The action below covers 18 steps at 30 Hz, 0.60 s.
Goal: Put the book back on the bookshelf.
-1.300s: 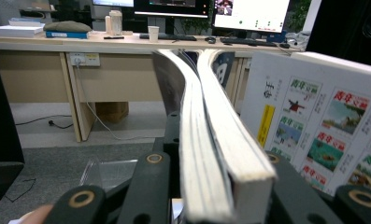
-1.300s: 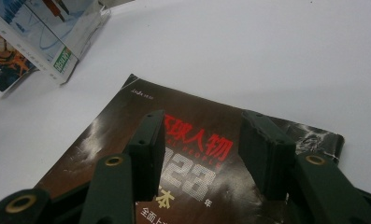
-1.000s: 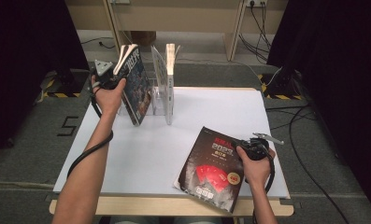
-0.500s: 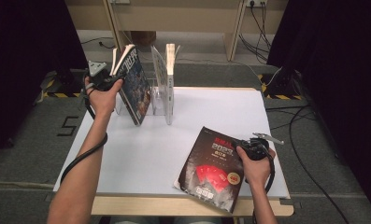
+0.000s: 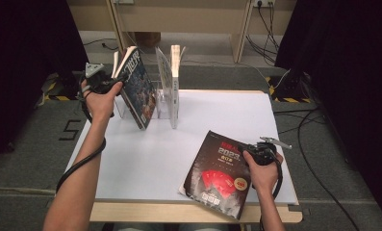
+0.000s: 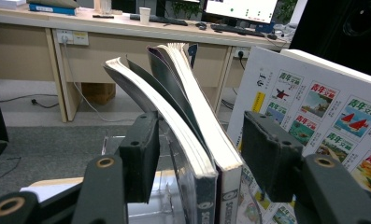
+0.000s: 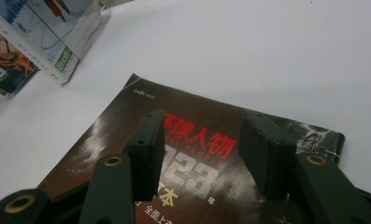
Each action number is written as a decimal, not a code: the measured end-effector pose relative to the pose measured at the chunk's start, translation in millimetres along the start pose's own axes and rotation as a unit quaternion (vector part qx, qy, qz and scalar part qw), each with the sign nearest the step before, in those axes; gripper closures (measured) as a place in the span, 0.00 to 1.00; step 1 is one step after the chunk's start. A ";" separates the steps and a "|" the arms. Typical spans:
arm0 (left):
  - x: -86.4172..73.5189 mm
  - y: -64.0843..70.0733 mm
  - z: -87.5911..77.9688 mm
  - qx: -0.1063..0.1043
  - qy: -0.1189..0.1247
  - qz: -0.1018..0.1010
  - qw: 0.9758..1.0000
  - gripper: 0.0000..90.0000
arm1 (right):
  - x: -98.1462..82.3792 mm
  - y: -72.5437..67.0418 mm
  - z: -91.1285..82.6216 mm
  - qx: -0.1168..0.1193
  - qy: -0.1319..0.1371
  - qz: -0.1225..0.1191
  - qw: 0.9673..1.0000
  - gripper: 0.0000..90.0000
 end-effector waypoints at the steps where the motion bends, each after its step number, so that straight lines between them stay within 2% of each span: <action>1: -0.4 -0.4 -0.6 0.000 0.000 -0.002 1.000 0.51 | 0.1 0.1 -0.2 0.001 0.000 0.001 1.000 0.58; 4: -2.0 -2.9 -2.4 -0.004 0.001 -0.017 1.000 0.50 | 0.1 0.8 -0.1 0.001 0.000 0.000 1.000 0.58; 11: -8.4 -6.9 -6.0 -0.004 -0.003 -0.023 1.000 0.49 | -0.8 -0.9 0.5 0.000 -0.001 0.002 1.000 0.58; 15: -12.6 -8.9 -10.6 -0.008 -0.006 -0.033 0.999 0.48 | -1.0 -2.0 1.0 0.000 -0.002 -0.001 1.000 0.58; 17: -13.1 -9.4 -13.7 -0.011 0.004 -0.043 0.999 0.49 | -1.4 -2.5 1.4 -0.001 -0.002 -0.001 1.000 0.58; 18: -13.5 -9.2 -15.0 -0.010 0.003 -0.037 0.999 0.49 | -1.5 -2.8 1.6 -0.001 -0.003 -0.002 1.000 0.58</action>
Point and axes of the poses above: each handheld gripper's, and its own axes: z roughly forward along the jaws, x roughly out of its top, y roughly to its right, the point moved 2 cm from there along z, roughly forward along the jaws, and after that the axes turned 11 degrees about z, right-handed, at the moved point
